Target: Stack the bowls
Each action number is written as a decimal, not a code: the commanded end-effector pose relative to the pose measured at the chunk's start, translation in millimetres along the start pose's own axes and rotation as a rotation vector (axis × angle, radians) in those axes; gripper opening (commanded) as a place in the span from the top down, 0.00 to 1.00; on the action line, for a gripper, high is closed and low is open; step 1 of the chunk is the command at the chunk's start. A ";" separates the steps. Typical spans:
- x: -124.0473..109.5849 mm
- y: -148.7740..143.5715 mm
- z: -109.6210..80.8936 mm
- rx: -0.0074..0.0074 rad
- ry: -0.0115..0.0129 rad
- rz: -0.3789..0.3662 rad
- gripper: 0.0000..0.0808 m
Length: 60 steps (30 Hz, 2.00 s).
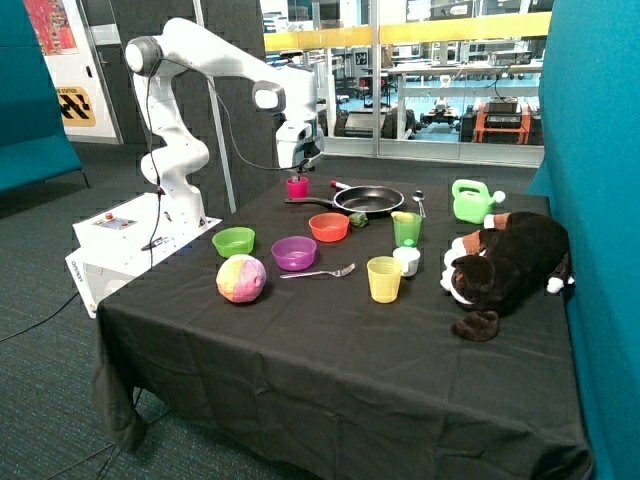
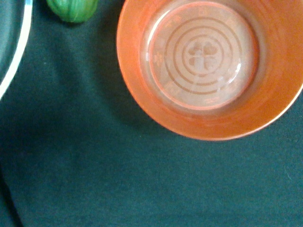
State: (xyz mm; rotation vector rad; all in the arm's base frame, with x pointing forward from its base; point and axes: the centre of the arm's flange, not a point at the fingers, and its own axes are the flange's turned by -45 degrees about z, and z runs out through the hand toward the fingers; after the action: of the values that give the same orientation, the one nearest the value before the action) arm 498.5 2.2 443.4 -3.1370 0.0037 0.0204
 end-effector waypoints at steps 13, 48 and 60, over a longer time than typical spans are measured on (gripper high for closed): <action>2.8 -5.2 -4.4 -0.0056 0.0126 -0.166 0.61; 27.0 -34.1 59.8 -0.0059 0.0124 -0.227 0.61; 45.0 -39.2 82.2 -0.0061 0.0124 -0.259 0.61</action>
State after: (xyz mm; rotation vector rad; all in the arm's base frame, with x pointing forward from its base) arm 528.7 37.6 378.1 -3.1165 -0.3659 -0.0059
